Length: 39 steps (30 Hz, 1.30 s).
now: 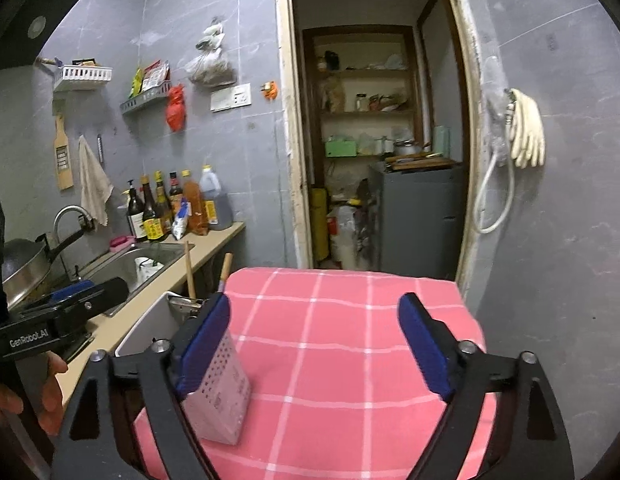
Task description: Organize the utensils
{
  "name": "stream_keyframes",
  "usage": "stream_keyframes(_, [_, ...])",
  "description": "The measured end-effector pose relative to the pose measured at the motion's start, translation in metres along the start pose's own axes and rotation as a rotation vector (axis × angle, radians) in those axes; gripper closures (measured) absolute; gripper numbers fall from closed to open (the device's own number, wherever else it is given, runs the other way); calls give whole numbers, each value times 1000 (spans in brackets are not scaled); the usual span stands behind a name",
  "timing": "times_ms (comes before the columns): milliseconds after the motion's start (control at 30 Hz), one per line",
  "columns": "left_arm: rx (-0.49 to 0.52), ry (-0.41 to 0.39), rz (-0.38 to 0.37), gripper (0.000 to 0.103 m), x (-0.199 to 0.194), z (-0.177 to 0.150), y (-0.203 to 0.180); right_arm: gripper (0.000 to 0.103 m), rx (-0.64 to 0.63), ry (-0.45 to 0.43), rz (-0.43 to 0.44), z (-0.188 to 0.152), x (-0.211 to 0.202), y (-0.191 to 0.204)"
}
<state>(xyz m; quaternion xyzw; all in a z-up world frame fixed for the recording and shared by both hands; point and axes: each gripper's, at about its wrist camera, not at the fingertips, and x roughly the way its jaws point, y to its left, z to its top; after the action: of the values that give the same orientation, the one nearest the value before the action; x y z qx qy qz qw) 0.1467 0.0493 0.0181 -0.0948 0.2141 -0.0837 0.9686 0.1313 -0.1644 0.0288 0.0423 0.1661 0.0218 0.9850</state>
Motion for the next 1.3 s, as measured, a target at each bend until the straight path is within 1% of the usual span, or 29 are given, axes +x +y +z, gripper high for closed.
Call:
stream_keyframes(33, [0, -9, -2, 0, -2, -1, -2, 6, 0, -5, -8, 0, -4, -2])
stream_keyframes(167, [8, -26, -2, 0, -10, -4, -12, 2, 1, -19, -25, -1, -23, -13])
stream_keyframes(467, [41, -12, 31, 0, -32, -20, -34, 2, 29, -10, -32, -16, -55, -38])
stream_keyframes(633, [45, -9, 52, 0, -48, -30, -41, 2, 15, -3, -27, -23, -72, -44])
stream_keyframes(967, [39, -9, 87, 0, -81, -51, -49, 2, 3, 30, -2, -42, -107, -48])
stream_keyframes(1133, [52, -11, 101, 0, -95, -61, -52, 2, 9, 23, -2, -51, -123, -48])
stream_keyframes(1300, [63, -29, 117, 0, -108, -68, -53, 2, 9, 19, -13, -60, -133, -48])
